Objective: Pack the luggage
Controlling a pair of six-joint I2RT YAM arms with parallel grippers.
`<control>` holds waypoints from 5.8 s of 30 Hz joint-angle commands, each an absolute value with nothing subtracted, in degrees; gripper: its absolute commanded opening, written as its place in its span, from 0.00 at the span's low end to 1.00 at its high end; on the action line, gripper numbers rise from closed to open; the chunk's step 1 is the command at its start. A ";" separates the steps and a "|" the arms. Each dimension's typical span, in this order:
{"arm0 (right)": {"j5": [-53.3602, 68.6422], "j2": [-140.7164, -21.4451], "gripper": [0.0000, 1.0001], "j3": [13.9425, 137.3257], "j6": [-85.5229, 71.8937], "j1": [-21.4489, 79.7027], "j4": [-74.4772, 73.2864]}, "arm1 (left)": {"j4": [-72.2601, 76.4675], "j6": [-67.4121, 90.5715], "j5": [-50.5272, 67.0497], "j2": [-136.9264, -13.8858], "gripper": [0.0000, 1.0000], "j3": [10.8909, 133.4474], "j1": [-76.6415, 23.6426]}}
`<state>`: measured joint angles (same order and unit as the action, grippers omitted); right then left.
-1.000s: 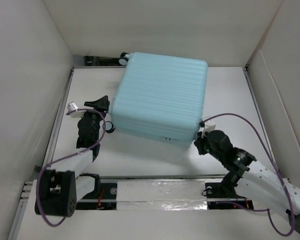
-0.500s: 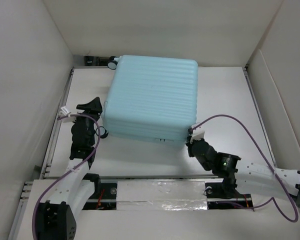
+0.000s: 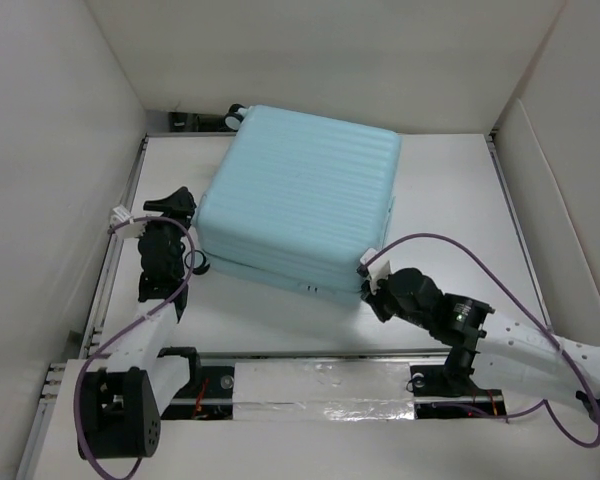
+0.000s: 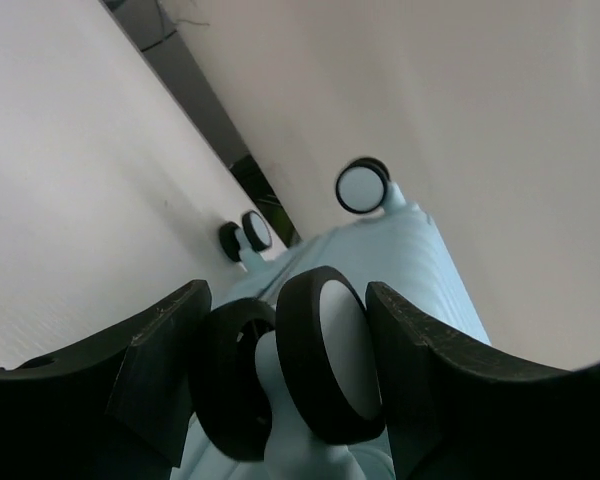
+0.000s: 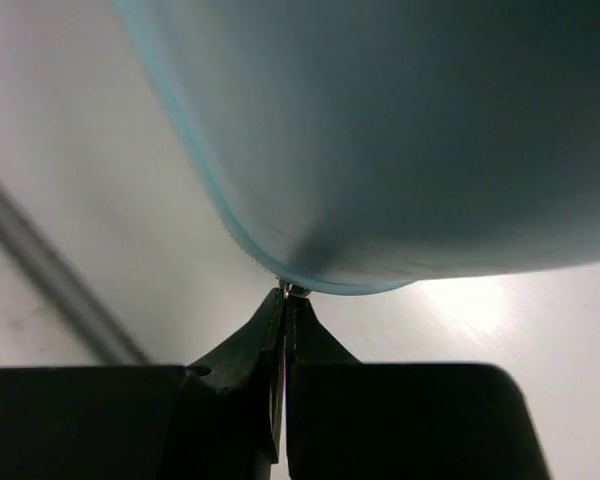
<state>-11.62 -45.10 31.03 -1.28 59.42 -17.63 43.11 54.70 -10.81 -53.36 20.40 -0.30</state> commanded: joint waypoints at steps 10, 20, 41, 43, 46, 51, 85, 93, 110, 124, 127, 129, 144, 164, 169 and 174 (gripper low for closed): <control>21.84 -47.80 0.00 35.23 -20.75 48.69 23.41 | 52.90 54.14 4.66 -63.54 0.00 17.32 -7.81; 14.15 -46.87 0.00 34.72 -20.21 37.37 20.84 | 45.11 49.75 0.27 -56.44 0.00 14.06 -10.29; 14.59 -34.28 0.00 28.48 -15.82 28.48 4.57 | 24.79 35.25 18.23 -38.13 0.00 9.48 -16.76; 14.68 -34.54 0.00 28.30 -15.82 28.48 4.40 | 25.04 34.28 12.51 -42.00 0.00 13.00 -26.51; 13.72 -34.89 0.00 27.69 -16.17 28.48 4.65 | 29.17 34.80 2.66 -50.86 0.09 16.68 -40.74; 12.57 -34.28 0.00 26.98 -16.17 28.48 4.48 | 33.47 37.08 -4.50 -66.34 0.42 24.61 -50.36; -12.91 -53.07 0.00 31.89 -16.79 59.67 13.18 | 53.09 39.99 3.87 -93.16 0.37 40.25 -54.93; -21.35 -55.29 0.00 33.06 -17.23 61.00 14.76 | 46.94 38.23 0.53 -80.09 0.61 32.71 -50.99; -15.12 -46.23 0.00 25.66 -15.91 58.80 12.66 | 21.71 50.63 3.99 -50.00 0.79 31.37 -6.88; -10.11 -46.05 0.00 24.87 -16.00 56.51 14.41 | 24.17 52.73 12.74 -69.78 0.77 42.36 -2.64; -9.84 -46.67 0.00 24.87 -16.08 56.51 14.41 | 26.36 54.22 13.62 -71.71 0.75 42.89 -2.64; -9.49 -47.02 0.00 24.87 -16.08 56.51 14.50 | 26.54 54.23 13.10 -72.94 0.74 44.03 -3.25; -8.88 -45.00 0.00 25.31 -16.35 54.94 12.83 | 40.25 59.86 10.81 -80.68 0.00 42.98 -5.09; 1.82 -44.11 0.00 27.16 -13.53 40.78 9.82 | 41.66 49.04 -9.38 -51.95 0.00 17.05 -38.21; 2.82 -56.83 0.00 29.61 -16.61 53.39 19.86 | 38.07 48.69 -16.08 -48.61 0.00 18.72 -49.29; 2.54 -66.34 0.00 36.64 -16.08 61.87 23.63 | 35.43 47.03 -17.40 -46.94 0.00 23.46 -55.54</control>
<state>-6.68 -63.51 31.14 -14.17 56.42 8.84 36.34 48.84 -33.32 -47.27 18.39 -48.10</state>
